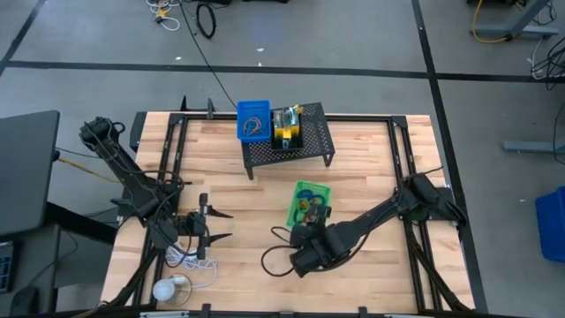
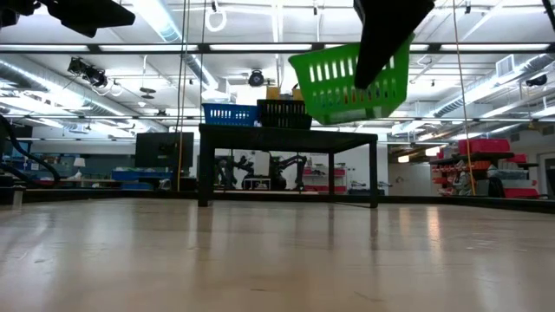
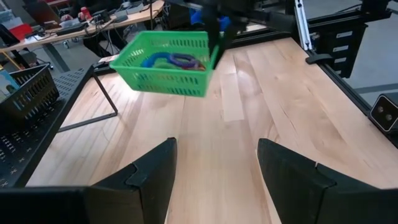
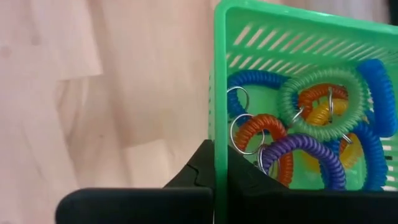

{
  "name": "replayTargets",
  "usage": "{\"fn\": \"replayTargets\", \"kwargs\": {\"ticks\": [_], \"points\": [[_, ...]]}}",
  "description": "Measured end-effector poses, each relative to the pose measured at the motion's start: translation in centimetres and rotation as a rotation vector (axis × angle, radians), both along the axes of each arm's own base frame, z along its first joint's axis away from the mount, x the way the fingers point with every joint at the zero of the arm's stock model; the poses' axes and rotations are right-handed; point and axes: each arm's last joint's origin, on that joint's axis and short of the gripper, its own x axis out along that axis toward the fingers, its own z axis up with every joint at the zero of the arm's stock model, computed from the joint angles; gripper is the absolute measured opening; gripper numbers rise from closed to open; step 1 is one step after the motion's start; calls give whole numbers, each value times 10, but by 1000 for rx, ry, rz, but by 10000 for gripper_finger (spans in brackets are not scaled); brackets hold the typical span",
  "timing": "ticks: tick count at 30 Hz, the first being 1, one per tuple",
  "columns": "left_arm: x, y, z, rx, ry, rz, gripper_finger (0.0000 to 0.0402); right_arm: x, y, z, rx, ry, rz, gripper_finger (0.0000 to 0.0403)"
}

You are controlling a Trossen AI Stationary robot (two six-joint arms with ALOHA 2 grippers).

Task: Pick & Place Office Desk Supplies
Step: Put the green bin on the shelf

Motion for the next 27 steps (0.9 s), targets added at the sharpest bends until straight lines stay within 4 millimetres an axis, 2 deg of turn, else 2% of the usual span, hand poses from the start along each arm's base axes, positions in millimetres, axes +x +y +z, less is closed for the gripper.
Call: {"fn": "replayTargets", "kwargs": {"ticks": [8,13,27], "points": [[0,0,0,10,1,-3,231,-8,-17,19,-56,-30,-18,0],[0,0,0,18,2,-6,231,-11,-20,38,-94,-108,39,0],[0,0,0,17,2,-6,231,30,6,63,55,-472,423,0]]}}
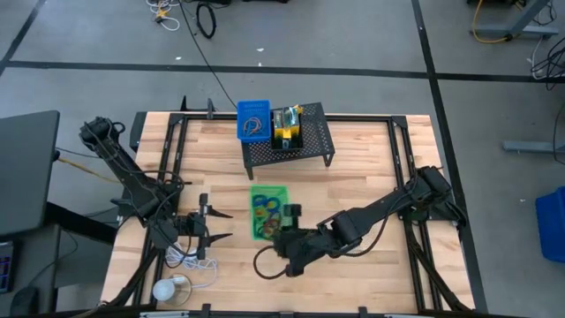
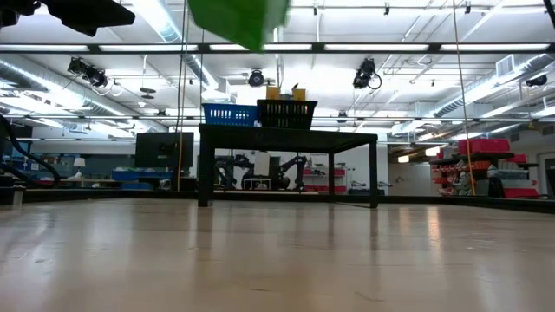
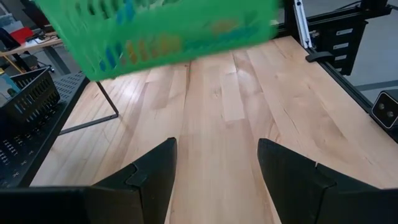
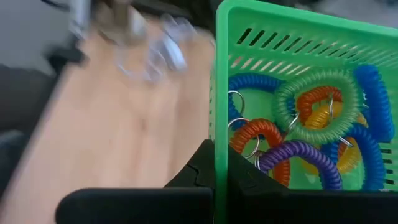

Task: Pick & Place Office Desk Supplies
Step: Put the green bin on the shelf

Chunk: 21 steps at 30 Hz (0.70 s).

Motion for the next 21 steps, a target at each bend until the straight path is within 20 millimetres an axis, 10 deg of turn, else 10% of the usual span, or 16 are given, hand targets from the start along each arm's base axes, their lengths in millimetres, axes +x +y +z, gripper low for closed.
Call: {"fn": "replayTargets", "kwargs": {"ticks": [8,21], "points": [[0,0,0,-3,0,0,231,23,6,5,68,-189,234,0],[0,-1,-1,-12,16,-34,231,25,-26,-73,98,-320,245,0]]}}
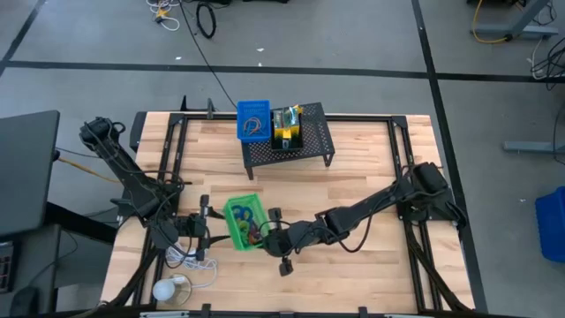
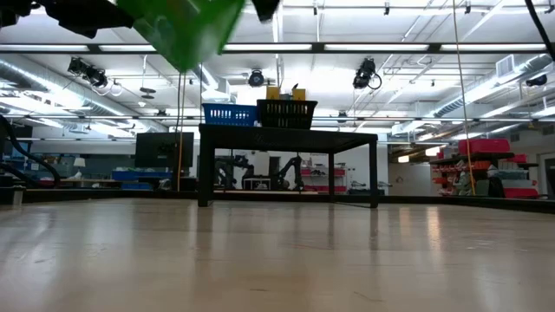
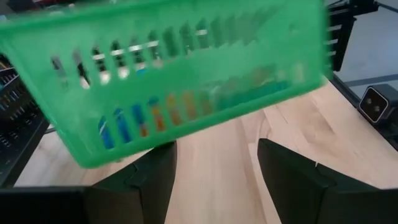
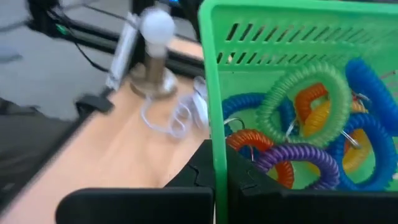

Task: Pick & Place Office Desk Supplies
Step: Put the green bin on the shelf

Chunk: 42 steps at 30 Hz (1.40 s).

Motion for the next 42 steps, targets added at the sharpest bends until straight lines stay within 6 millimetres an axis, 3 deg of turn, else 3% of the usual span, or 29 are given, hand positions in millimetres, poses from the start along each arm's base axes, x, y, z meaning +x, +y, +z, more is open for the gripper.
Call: {"fn": "replayTargets", "kwargs": {"ticks": [6,15,19,42], "points": [[0,0,1,0,-6,-2,231,-27,-17,-13,-14,57,-116,0],[0,0,1,-2,-2,0,231,-88,-39,-18,49,93,-272,0],[0,0,1,-12,-4,4,231,-105,-43,-18,49,139,-329,0],[0,0,1,-18,-5,5,231,-126,-52,24,-72,529,-475,0]]}}
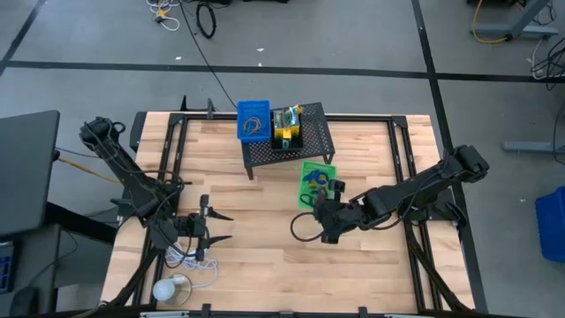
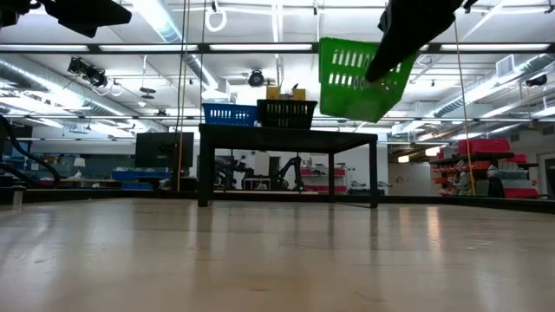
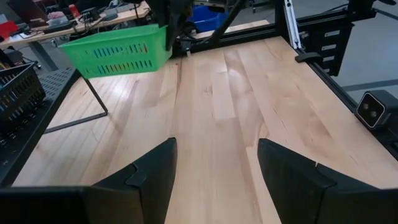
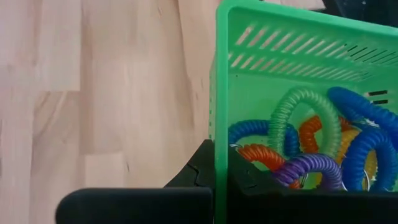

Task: Pick & Place Office Desk Supplies
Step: Put the green bin on the shelf

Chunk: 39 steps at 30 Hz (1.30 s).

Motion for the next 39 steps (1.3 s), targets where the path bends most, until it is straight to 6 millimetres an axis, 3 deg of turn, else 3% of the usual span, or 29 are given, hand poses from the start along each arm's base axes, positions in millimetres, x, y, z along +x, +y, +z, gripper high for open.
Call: {"fn": "replayTargets", "kwargs": {"ticks": [11,19,39], "points": [[0,0,0,-1,3,-7,231,-6,-20,-3,-31,133,-46,0],[0,0,0,1,4,-8,231,-15,-42,15,-57,125,-59,0],[0,0,0,-2,3,-7,231,-11,-134,17,-82,260,-23,0]]}}
